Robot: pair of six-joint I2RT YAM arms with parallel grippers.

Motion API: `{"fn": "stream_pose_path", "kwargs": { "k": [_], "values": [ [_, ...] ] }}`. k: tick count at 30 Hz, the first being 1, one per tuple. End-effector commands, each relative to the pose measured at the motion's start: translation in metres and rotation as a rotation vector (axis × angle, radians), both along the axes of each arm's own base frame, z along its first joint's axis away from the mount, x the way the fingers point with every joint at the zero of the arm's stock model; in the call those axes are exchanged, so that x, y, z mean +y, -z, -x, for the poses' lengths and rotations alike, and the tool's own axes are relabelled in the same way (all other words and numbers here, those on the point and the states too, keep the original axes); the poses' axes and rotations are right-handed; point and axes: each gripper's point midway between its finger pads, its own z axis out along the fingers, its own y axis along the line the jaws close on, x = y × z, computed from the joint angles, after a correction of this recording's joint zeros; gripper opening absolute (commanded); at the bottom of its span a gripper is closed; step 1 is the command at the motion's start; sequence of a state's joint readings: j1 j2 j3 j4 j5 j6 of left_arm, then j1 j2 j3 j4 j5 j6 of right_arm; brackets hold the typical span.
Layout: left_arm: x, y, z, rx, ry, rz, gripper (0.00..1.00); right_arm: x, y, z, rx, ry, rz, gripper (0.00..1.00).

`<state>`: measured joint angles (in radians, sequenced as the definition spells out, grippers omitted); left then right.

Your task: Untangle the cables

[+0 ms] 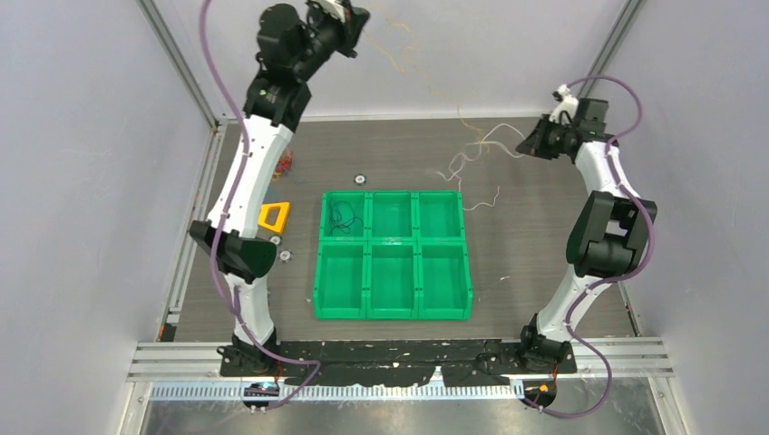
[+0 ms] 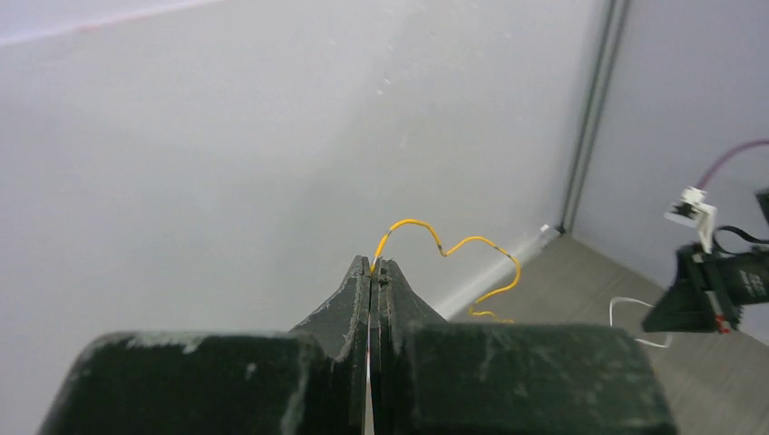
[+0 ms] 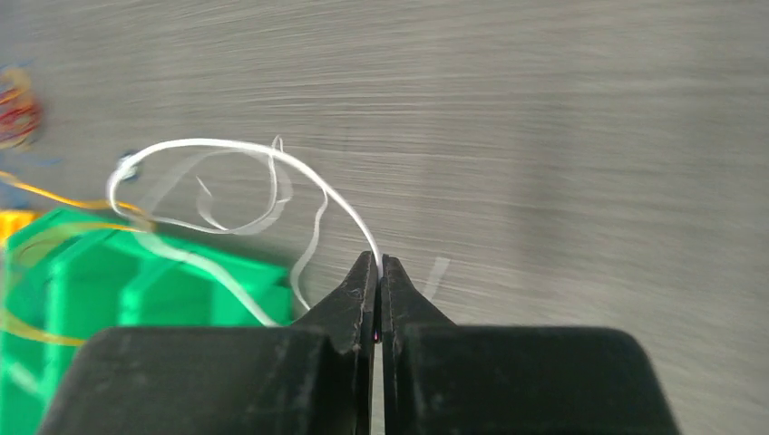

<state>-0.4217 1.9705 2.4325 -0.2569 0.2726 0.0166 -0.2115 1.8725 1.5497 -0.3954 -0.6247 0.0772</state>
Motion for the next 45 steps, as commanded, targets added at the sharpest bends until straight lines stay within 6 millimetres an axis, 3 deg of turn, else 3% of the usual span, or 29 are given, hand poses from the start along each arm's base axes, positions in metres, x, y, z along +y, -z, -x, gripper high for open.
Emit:
{"fn": "stream_pose_path", "kwargs": {
  "k": [1,4,10,16,19,26,30,34,37,42,45],
  "values": [
    [0.039,-0.090,0.045,-0.202,-0.061,0.090,0.00,-0.053,0.012,0.003,0.030,0.081,0.229,0.05],
    [0.040,-0.095,0.057,-0.208,-0.042,0.090,0.00,-0.064,0.009,0.001,0.024,0.105,0.263,0.05],
    [0.071,-0.120,0.075,-0.250,-0.103,0.127,0.00,-0.080,-0.012,-0.003,-0.012,0.136,0.311,0.05],
    [0.108,-0.158,0.097,-0.320,-0.171,0.203,0.00,-0.107,0.032,0.013,0.119,0.136,0.433,0.05],
    [0.114,-0.163,0.105,-0.331,-0.175,0.202,0.00,-0.125,0.048,0.020,0.158,0.144,0.469,0.05],
    [0.121,-0.161,0.114,-0.312,-0.175,0.202,0.00,-0.126,0.046,0.021,0.160,0.139,0.463,0.05],
    [0.136,-0.171,0.117,-0.329,-0.210,0.218,0.00,-0.141,0.066,0.029,0.223,0.138,0.553,0.05],
    [0.154,-0.167,0.111,-0.322,-0.288,0.205,0.00,-0.171,0.071,0.032,0.252,0.187,0.654,0.05],
    [0.180,-0.157,0.099,-0.289,-0.389,0.194,0.00,-0.204,0.069,0.037,0.276,0.244,0.751,0.05],
    [0.238,-0.126,0.067,-0.238,-0.610,0.107,0.00,-0.243,0.066,0.047,0.311,0.306,0.833,0.06],
    [0.279,-0.111,0.049,-0.190,-0.728,0.100,0.00,-0.255,0.065,0.052,0.314,0.304,0.868,0.06]
  ]
}}
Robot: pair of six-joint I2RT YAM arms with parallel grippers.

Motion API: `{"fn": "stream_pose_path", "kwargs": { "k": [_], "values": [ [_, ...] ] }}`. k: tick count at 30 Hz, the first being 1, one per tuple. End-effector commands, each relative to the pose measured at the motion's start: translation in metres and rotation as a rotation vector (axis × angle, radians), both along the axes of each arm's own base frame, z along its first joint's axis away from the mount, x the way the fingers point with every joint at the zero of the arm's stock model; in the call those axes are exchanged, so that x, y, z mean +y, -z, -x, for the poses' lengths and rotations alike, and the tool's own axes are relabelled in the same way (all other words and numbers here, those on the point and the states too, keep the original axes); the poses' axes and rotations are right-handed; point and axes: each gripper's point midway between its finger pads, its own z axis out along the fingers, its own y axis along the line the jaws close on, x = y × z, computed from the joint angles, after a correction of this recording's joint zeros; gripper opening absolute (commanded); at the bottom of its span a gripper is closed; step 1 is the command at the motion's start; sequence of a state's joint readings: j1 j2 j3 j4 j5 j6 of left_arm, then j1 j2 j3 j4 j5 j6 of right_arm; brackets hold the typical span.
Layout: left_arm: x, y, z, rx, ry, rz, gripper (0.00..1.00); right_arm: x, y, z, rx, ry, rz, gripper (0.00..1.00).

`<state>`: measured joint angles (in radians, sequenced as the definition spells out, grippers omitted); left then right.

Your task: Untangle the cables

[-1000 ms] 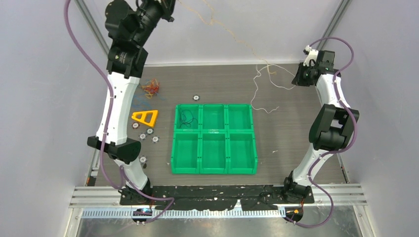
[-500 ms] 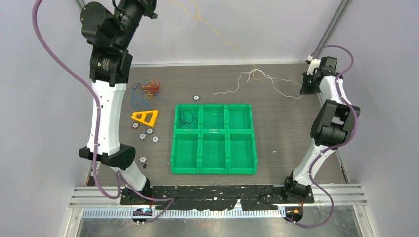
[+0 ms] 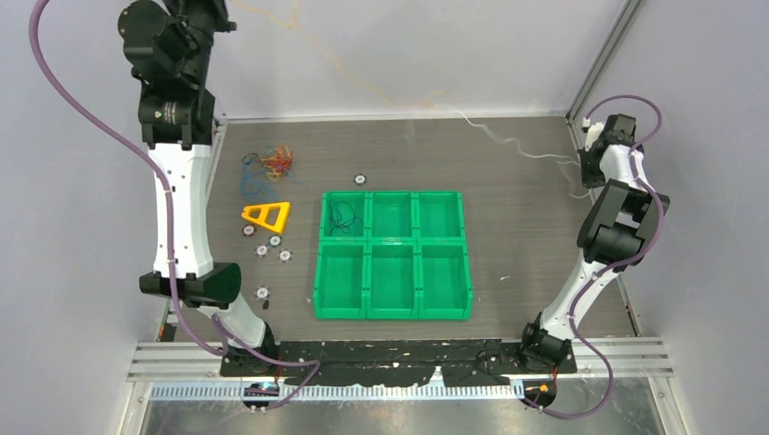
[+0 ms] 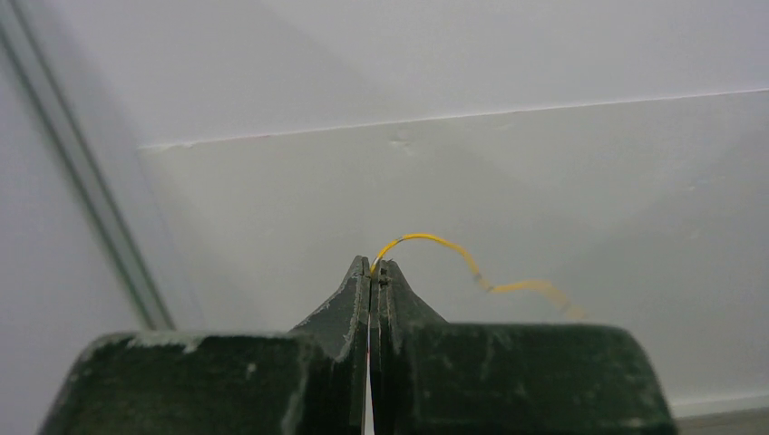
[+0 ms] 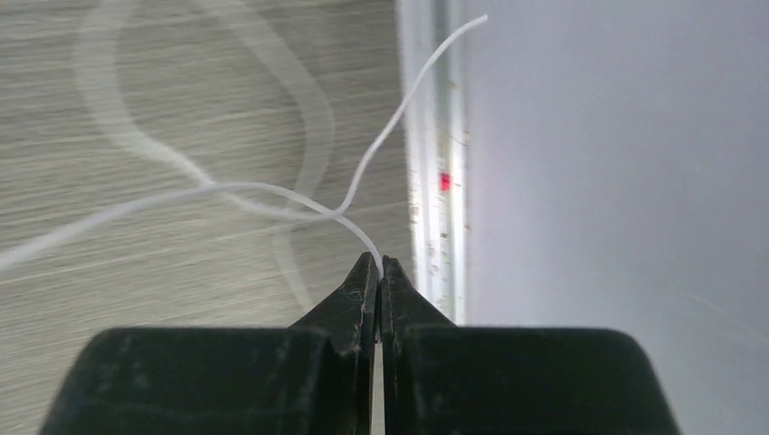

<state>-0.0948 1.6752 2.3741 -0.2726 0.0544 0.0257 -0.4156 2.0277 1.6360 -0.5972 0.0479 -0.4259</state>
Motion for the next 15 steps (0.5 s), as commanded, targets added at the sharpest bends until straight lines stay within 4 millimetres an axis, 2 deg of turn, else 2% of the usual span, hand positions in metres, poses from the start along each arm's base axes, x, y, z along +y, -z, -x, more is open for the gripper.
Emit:
{"fn": "stream_pose_path", "kwargs": {
  "k": [1,4,6,10,13,15],
  "values": [
    [0.070,0.011,-0.013,0.043,-0.214,0.020,0.00,-0.036,-0.023,-0.002,-0.032,0.015,0.132,0.05],
    [0.089,0.028,-0.024,0.094,-0.248,0.031,0.00,-0.038,-0.026,0.001,-0.032,0.005,0.142,0.06],
    [0.090,0.038,-0.030,0.127,-0.229,0.039,0.00,-0.037,-0.027,0.001,-0.035,0.001,0.139,0.05],
    [0.072,0.054,-0.033,0.168,-0.125,0.046,0.00,-0.028,-0.031,-0.002,-0.066,-0.010,0.098,0.05],
    [0.068,0.054,-0.031,0.173,-0.098,0.048,0.00,-0.023,-0.031,-0.003,-0.072,-0.025,0.072,0.06],
    [0.056,0.050,-0.023,0.167,-0.027,0.045,0.00,-0.014,-0.034,-0.003,-0.083,-0.052,0.034,0.05]
  ]
}}
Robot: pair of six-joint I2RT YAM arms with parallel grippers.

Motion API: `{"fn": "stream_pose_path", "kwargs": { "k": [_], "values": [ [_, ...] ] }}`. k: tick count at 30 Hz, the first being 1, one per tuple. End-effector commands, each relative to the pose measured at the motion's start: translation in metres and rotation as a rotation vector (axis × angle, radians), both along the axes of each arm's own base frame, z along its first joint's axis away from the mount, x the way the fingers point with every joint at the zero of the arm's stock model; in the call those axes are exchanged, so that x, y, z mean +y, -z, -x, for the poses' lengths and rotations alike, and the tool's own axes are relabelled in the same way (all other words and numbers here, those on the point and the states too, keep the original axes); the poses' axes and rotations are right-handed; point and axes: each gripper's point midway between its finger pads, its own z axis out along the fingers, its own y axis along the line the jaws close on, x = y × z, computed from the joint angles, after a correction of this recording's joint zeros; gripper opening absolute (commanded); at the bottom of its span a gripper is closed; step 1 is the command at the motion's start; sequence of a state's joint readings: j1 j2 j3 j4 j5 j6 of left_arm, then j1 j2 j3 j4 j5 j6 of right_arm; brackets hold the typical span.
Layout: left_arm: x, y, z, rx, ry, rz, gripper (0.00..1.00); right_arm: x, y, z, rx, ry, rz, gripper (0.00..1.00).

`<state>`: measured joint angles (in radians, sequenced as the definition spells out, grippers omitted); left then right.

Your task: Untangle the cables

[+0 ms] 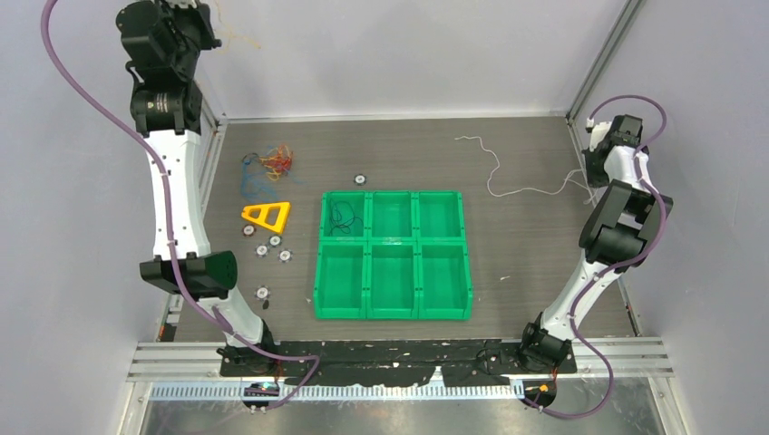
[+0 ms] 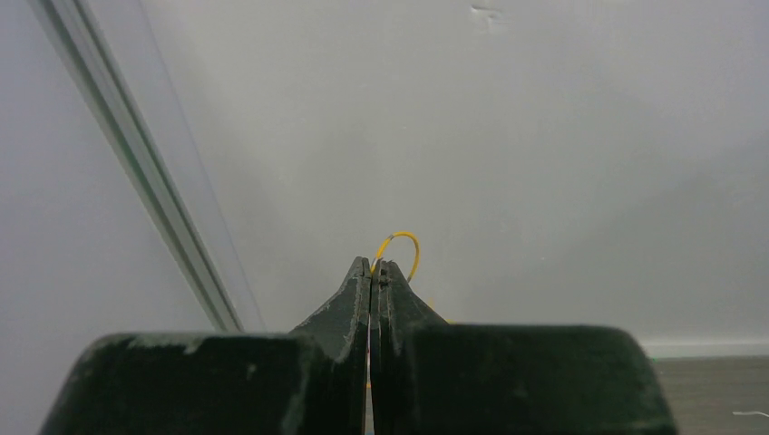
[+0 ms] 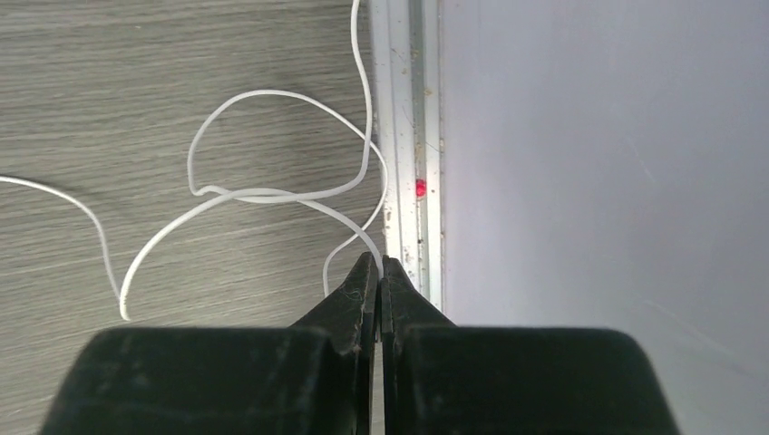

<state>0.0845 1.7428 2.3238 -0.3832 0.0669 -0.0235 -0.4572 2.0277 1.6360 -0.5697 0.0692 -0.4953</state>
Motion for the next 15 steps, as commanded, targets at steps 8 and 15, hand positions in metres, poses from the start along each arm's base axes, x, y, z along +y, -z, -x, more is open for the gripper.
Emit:
{"fn": "stream_pose_path", "kwargs": {
  "k": [8,15],
  "values": [
    [-0.072,-0.023,0.087,-0.031,0.396,-0.055,0.00,0.071,-0.061,-0.014,-0.153,-0.212,-0.181,0.05],
    [-0.140,0.001,0.161,0.049,0.813,0.051,0.00,0.110,-0.105,-0.021,-0.245,-0.324,-0.244,0.05]
  ]
}}
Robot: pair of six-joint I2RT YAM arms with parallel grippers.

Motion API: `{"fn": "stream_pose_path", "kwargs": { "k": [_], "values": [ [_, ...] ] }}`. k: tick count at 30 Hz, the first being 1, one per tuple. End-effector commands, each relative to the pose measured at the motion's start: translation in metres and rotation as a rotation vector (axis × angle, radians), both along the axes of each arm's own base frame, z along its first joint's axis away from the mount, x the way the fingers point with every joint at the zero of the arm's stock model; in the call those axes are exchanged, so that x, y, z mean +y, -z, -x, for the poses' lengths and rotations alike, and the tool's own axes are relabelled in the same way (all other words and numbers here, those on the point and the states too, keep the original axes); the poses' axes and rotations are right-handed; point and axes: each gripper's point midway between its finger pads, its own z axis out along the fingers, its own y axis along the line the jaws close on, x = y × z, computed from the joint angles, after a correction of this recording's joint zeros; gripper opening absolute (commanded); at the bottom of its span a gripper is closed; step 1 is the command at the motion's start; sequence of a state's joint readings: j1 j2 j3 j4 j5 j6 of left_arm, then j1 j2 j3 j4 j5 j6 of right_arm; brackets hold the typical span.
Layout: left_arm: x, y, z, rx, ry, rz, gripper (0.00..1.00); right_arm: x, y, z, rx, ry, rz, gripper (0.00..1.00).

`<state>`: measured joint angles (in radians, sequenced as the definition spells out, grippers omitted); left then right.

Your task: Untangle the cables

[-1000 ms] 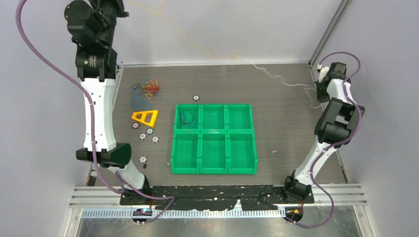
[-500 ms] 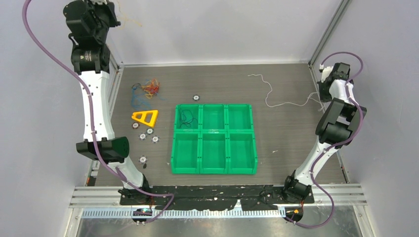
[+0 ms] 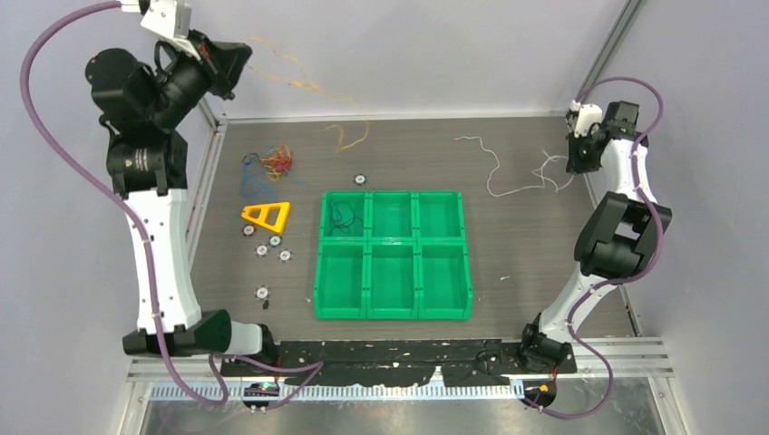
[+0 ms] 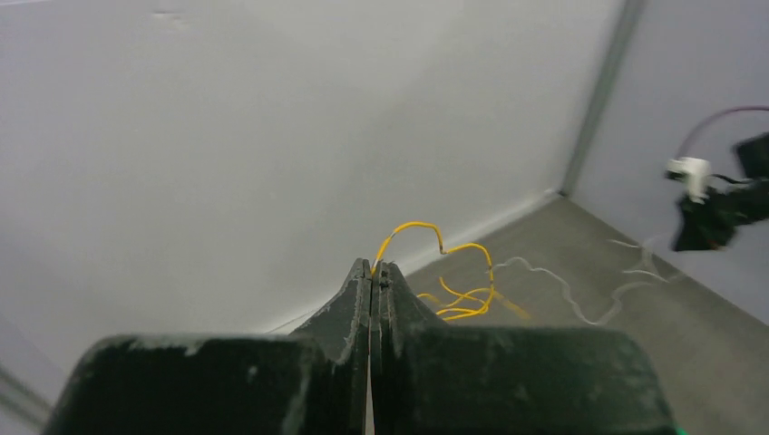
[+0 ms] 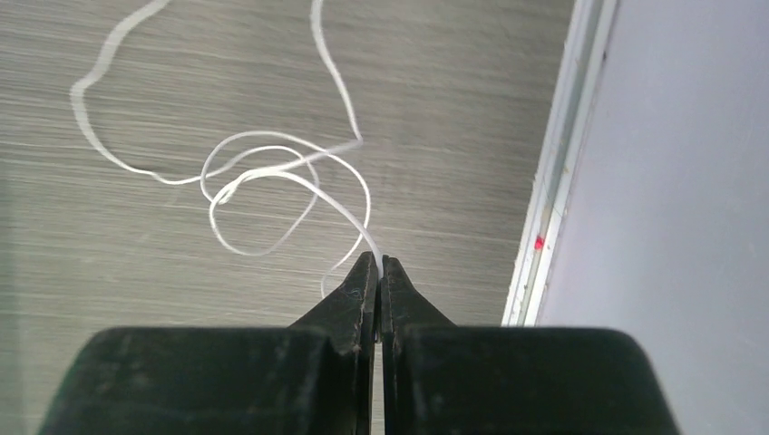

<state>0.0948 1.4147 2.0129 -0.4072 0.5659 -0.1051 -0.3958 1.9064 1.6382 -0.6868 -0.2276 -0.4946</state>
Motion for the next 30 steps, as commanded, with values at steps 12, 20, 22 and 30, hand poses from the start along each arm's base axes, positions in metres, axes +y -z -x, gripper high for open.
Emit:
{"fn": "stream_pose_path", "kwargs": {
  "k": [12,20,22,30],
  "values": [
    [-0.085,0.044,0.100,0.136,0.522,0.120,0.00,0.058,-0.085,-0.006,-0.176,-0.118,-0.091,0.05],
    [-0.125,0.050,0.092,0.108,0.615,0.107,0.00,0.068,-0.086,-0.005,-0.174,-0.123,-0.100,0.05],
    [-0.133,0.051,0.078,0.101,0.601,0.117,0.00,0.068,-0.087,-0.005,-0.175,-0.122,-0.099,0.05],
    [-0.177,0.081,0.032,0.164,0.629,0.180,0.00,0.070,-0.090,-0.008,-0.180,-0.120,-0.105,0.05]
  ]
}}
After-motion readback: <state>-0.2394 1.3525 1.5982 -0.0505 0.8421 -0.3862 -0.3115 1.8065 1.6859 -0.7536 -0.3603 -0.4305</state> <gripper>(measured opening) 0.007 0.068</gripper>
